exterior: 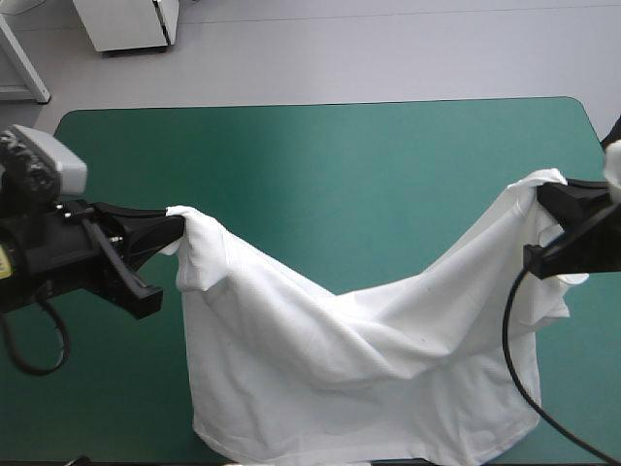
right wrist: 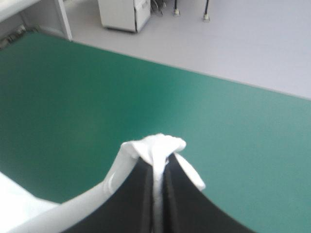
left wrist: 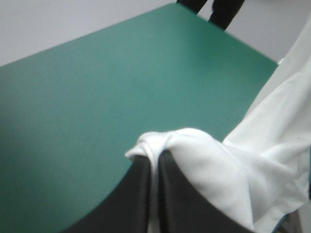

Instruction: Fold the cloth

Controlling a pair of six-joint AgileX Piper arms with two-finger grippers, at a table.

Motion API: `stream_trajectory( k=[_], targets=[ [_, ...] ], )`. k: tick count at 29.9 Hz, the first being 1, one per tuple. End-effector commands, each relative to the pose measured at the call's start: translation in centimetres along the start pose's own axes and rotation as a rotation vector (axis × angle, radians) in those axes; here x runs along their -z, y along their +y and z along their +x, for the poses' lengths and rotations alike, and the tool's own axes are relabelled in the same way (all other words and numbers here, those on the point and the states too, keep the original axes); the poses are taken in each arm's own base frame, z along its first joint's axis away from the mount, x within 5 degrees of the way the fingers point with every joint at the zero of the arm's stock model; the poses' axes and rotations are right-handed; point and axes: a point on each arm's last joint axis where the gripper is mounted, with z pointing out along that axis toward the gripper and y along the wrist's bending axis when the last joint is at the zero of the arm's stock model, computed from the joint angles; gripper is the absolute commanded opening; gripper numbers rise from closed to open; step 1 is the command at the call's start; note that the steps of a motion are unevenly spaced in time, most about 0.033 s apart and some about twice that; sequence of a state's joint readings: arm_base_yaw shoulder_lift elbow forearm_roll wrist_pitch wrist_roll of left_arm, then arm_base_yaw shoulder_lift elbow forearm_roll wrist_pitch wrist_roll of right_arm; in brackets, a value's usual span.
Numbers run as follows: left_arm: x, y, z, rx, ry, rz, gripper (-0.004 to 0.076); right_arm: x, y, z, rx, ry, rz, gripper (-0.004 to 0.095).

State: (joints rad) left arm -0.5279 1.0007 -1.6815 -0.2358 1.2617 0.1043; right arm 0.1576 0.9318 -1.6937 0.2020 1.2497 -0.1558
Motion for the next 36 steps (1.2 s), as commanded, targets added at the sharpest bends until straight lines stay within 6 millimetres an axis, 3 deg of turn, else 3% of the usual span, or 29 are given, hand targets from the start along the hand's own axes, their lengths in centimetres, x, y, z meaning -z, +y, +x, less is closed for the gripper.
stream_trajectory(
  k=[1, 4, 9, 13, 17, 26, 32, 36],
  targets=[
    [-1.7, 1.4, 0.3, 0.012, 0.082, -0.118, -0.0022, -3.6, -1.5, 0.7, 0.013, 0.088, 0.088, -0.0013],
    [-4.6, 3.3, 0.0, -0.01, 0.163, -0.244, -0.0022, -7.6, -3.0, 0.7, 0.026, 0.164, 0.147, -0.0017],
    [-11.4, 6.0, -0.2, -0.064, 0.298, -0.36, -0.0022, -14.9, -4.5, 0.9, 0.036, 0.261, 0.139, -0.0017],
    [-16.7, 8.1, 0.0, -0.073, 0.346, -0.389, -0.0022, -21.3, -5.6, 2.3, 0.053, 0.366, 0.118, -0.0017],
    [-20.8, 10.9, 0.5, -0.055, 0.357, -0.408, -0.0022, -26.1, -6.6, 3.9, 0.084, 0.432, 0.127, -0.0017],
    [-25.4, 16.6, 2.5, -0.014, 0.372, -0.463, -0.0022, -33.4, -8.5, 5.5, 0.139, 0.458, 0.17, -0.0017],
    [-28.3, 18.2, 3.5, -0.041, 0.355, -0.47, -0.0022, -37.6, -9.6, 6.2, 0.075, 0.475, 0.14, -0.0014],
    [-29.4, 18.7, 4.1, -0.055, 0.372, -0.464, -0.0022, -39.0, -10.5, 6.6, 0.057, 0.497, 0.136, 0.0052]
  ],
)
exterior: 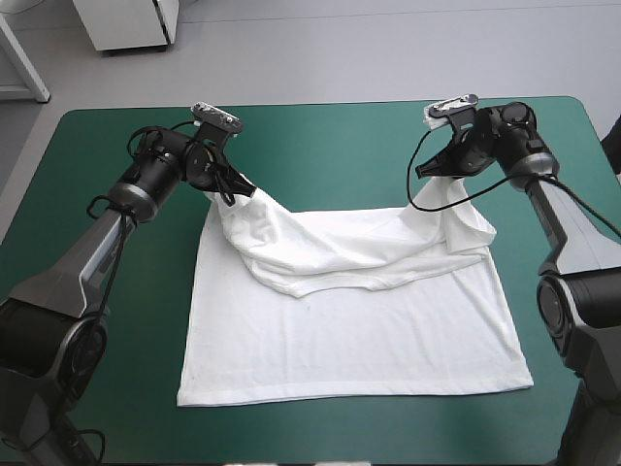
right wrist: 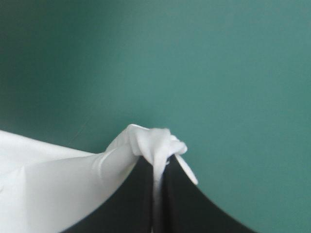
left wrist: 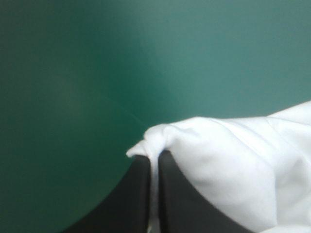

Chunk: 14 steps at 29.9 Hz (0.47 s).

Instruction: Fold the cloth

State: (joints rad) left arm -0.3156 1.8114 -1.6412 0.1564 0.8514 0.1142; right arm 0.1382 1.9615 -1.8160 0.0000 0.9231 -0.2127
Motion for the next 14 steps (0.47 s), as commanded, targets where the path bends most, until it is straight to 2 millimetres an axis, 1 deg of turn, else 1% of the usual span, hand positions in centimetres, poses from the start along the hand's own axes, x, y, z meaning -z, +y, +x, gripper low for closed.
stream_trajectory(
  k=[1, 3, 4, 6, 8, 9, 10, 12, 14],
  targets=[
    [2.1, 0.9, -1.6, -0.007, -0.122, -0.034, -0.0019, 2.5, -1.4, -1.6, -0.008, -0.107, 0.023, 0.0098],
    [1.7, 1.1, -1.7, -0.006, -0.119, -0.037, 0.0004, 2.3, -1.6, -1.6, -0.01, -0.111, 0.0, 0.0205],
    [1.5, 1.3, -1.8, -0.004, -0.117, -0.041, 0.0027, 2.3, -1.8, -1.5, -0.012, -0.111, -0.003, 0.0278],
    [1.5, 1.6, -2.1, -0.007, -0.126, -0.042, 0.0089, 2.3, -2.1, -1.5, -0.019, -0.116, -0.003, 0.0444],
    [1.6, 1.9, -2.3, -0.018, -0.131, -0.043, 0.0192, 2.4, -2.6, -1.4, -0.047, -0.126, -0.013, 0.0576],
    [1.8, 2.1, -2.4, -0.021, -0.136, -0.05, 0.0247, 2.5, -2.8, -1.5, -0.06, -0.135, -0.019, 0.0615],
    [1.9, 2.5, -2.5, -0.016, -0.142, -0.058, 0.029, 2.6, -3.0, -1.4, -0.07, -0.138, -0.02, 0.0631],
    [2.5, 3.0, -2.7, -0.012, -0.142, -0.075, 0.0376, 3.3, -3.4, -1.7, -0.084, -0.148, -0.033, 0.0635],
    [3.0, 3.7, -2.8, 0.006, -0.132, -0.078, 0.0418, 4.2, -3.7, -2.0, -0.103, -0.159, -0.059, 0.0635]
  ],
)
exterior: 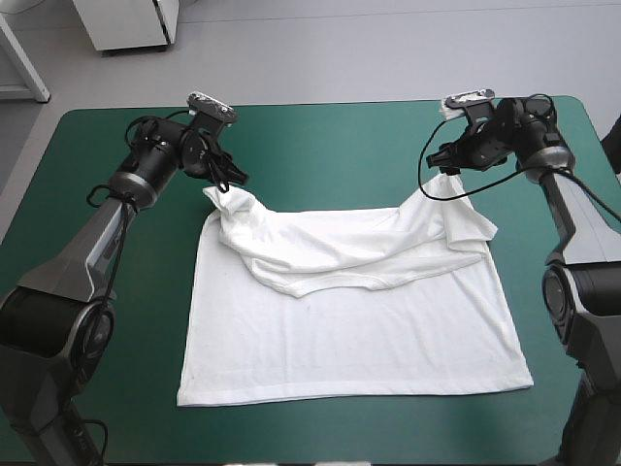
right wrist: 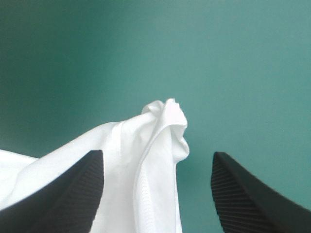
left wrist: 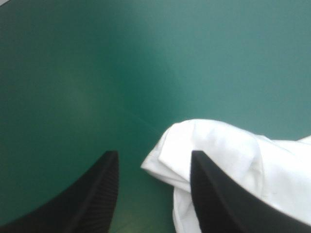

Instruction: Fold the cloth

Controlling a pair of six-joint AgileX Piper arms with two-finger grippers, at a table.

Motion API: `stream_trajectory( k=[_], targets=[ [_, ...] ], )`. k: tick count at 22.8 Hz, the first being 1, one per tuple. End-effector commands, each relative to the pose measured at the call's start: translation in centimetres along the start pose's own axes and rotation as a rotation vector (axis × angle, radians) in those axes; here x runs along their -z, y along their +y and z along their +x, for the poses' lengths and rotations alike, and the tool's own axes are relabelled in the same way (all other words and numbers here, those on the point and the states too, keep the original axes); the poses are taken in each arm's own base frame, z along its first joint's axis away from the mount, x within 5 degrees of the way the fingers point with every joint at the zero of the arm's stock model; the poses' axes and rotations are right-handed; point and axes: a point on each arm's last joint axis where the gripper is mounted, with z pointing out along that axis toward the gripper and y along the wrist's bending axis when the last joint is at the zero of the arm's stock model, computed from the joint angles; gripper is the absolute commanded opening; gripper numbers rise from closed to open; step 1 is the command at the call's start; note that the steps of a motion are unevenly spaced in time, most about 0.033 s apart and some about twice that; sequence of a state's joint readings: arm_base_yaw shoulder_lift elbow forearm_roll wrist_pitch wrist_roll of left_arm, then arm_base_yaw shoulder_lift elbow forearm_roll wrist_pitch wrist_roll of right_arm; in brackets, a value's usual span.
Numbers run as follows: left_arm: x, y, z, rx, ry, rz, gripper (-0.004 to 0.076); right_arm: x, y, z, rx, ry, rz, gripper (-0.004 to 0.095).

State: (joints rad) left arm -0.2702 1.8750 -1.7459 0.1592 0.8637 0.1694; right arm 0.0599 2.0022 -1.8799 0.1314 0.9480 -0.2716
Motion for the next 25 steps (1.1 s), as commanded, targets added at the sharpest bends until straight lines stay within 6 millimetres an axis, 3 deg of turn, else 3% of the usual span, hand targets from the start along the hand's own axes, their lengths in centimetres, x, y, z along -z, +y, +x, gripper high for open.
stream_trajectory(
  k=[1, 4, 7, 9, 12, 13, 14, 17, 20, 22, 25],
  targets=[
    [4.2, 2.0, -1.6, 0.038, -0.097, -0.039, 0.0419, 5.4, -0.6, -2.1, -0.019, -0.146, -0.021, 0.0635],
    [6.3, 2.0, -0.7, 0.063, 0.017, -0.006, 0.0419, 8.6, -0.6, -2.0, -0.027, -0.143, -0.073, 0.0635],
    [8.5, 1.0, 0.6, 0.103, 0.118, 0.1, 0.0418, 11.3, -0.7, -1.2, -0.038, -0.12, -0.087, 0.0635],
    [11.1, -0.2, 1.7, 0.15, 0.123, 0.228, 0.0408, 14.2, -0.3, -0.1, -0.05, -0.138, -0.078, 0.0635],
    [14.3, -1.0, 3.4, 0.169, 0.087, 0.278, 0.0407, 17.6, 1.0, 2.0, -0.05, -0.166, -0.09, 0.0635],
    [16.0, -1.6, 5.3, 0.168, 0.095, 0.267, 0.0407, 19.5, 1.9, 3.9, -0.048, -0.192, -0.085, 0.0635],
    [16.5, -2.3, 7.3, 0.164, 0.13, 0.261, 0.0407, 20.7, 2.9, 5.6, -0.046, -0.203, -0.084, 0.0635],
    [16.8, -4.6, 13.1, 0.147, 0.234, 0.299, 0.0413, 21.7, 5.6, 10.3, -0.016, -0.178, -0.081, 0.0635],
    [15.9, -6.3, 18.2, 0.148, 0.349, 0.324, 0.0447, 21.1, 7.3, 14.8, 0.02, -0.056, -0.059, 0.0635],
    [14.7, -7.2, 20.5, 0.158, 0.433, 0.358, 0.046, 20.8, 7.4, 16.5, 0.008, -0.012, -0.047, 0.0635],
    [13.8, -8.2, 22.0, 0.177, 0.496, 0.41, 0.0461, 21.2, 7.3, 17.1, 0.01, -0.03, -0.03, 0.0635]
  ],
)
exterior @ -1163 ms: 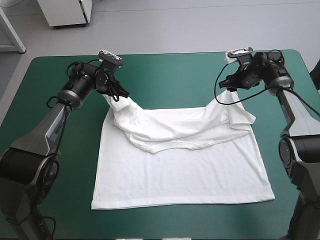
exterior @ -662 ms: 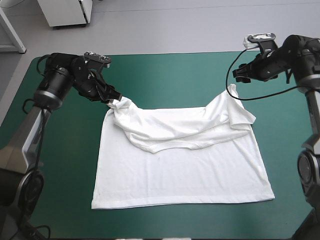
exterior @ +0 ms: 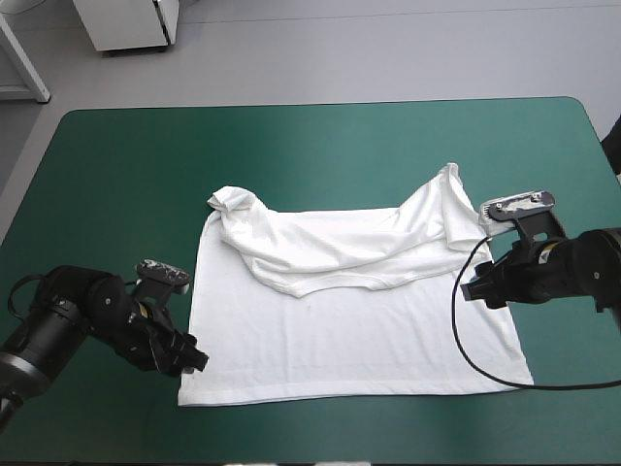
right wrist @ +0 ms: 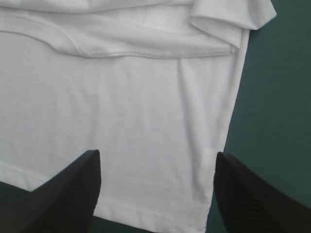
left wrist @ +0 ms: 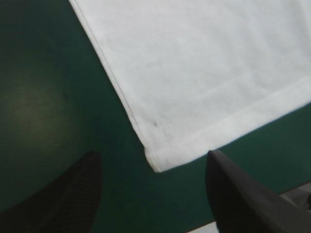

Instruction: Fold the cloth

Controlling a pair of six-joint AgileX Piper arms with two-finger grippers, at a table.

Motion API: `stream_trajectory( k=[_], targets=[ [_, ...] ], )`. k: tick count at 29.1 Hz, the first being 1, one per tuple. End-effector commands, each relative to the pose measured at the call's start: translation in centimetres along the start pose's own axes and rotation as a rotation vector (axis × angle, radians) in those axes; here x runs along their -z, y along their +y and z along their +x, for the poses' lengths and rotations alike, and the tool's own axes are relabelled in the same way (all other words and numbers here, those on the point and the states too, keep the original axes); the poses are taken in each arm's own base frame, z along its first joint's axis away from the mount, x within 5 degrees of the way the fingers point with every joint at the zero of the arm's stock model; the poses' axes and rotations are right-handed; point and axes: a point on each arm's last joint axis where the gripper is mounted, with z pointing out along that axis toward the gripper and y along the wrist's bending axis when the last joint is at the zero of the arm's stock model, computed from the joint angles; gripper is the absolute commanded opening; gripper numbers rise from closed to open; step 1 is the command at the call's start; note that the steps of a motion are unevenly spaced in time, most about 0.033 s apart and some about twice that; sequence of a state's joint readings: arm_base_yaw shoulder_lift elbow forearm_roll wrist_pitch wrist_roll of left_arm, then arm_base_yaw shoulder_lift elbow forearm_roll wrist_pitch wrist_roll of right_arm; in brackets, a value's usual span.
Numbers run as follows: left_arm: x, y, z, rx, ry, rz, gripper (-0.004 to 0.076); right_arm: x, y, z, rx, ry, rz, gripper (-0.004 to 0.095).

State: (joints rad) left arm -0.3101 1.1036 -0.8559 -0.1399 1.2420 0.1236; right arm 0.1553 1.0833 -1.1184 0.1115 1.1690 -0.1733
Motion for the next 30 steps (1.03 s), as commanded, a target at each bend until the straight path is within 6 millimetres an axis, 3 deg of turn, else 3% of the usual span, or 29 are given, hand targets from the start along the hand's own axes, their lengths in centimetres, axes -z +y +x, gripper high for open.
stream_trajectory(
  k=[1, 9, 18, 30],
  targets=[
    [-0.7, -0.7, 1.3, 0.018, 0.064, 0.069, 0.0461, 1.7, 0.0, 0.1, 0.004, -0.099, 0.03, 0.0635],
    [-2.5, -0.4, 1.9, -0.013, 0.075, 0.056, 0.0461, 1.8, 0.2, 0.1, 0.017, -0.105, 0.033, 0.0635],
    [-5.2, 0.1, 0.5, 0.013, 0.139, 0.057, 0.0461, 1.7, 1.3, 0.1, 0.113, -0.09, 0.058, 0.0635],
    [-8.1, 0.7, -0.7, 0.036, 0.191, 0.05, 0.0442, 1.8, 0.5, 0.4, 0.123, -0.055, 0.18, 0.0635]
  ],
)
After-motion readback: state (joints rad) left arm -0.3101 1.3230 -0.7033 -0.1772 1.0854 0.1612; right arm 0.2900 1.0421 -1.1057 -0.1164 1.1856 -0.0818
